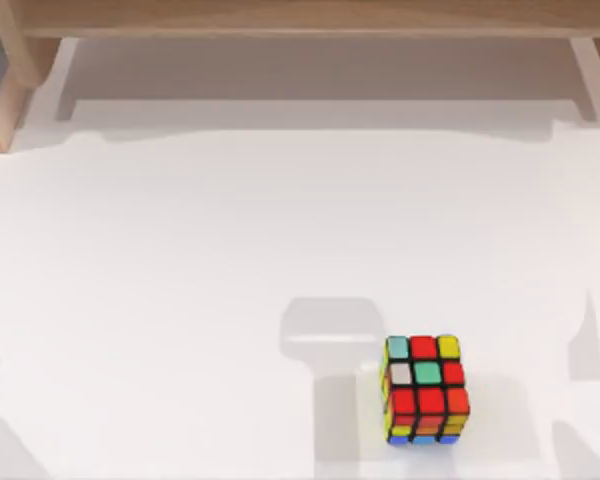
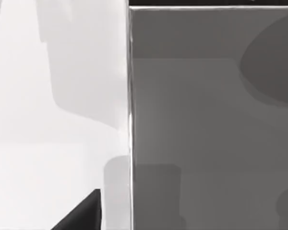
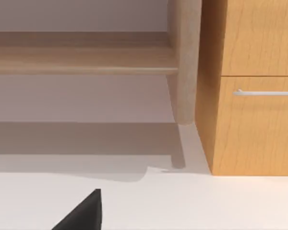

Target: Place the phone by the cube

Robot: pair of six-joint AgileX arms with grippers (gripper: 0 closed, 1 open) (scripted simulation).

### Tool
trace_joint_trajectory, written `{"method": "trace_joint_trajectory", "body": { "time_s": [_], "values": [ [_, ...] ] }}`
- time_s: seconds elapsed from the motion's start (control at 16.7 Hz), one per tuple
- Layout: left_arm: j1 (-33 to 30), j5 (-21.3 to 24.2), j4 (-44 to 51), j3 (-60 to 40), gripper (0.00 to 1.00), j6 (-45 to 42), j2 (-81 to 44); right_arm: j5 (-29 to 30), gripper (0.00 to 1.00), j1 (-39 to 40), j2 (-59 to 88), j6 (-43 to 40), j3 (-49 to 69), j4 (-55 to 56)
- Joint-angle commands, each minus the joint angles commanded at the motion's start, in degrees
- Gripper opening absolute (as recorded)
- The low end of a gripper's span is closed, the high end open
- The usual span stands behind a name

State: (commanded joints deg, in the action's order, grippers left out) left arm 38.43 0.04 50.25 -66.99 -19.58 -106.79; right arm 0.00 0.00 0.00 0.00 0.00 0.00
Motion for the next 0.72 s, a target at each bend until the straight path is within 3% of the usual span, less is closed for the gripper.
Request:
{"method": "trace_joint_trajectory", "body": {
  "time_s": [0.24, 0.54, 0.72],
  "values": [
    [0.1, 0.0, -6.5, 3.0, 1.00, -0.2, -3.2, 0.0, 1.00, 0.0, 0.0, 0.0, 0.0, 0.0],
    [0.2, 0.0, -7.6, 3.6, 1.00, -0.3, -3.9, 0.0, 1.00, 0.0, 0.0, 0.0, 0.0, 0.0],
    [0.2, 0.0, -7.6, 3.6, 0.77, -0.3, -3.9, 0.0, 1.00, 0.0, 0.0, 0.0, 0.0, 0.0]
  ]
}}
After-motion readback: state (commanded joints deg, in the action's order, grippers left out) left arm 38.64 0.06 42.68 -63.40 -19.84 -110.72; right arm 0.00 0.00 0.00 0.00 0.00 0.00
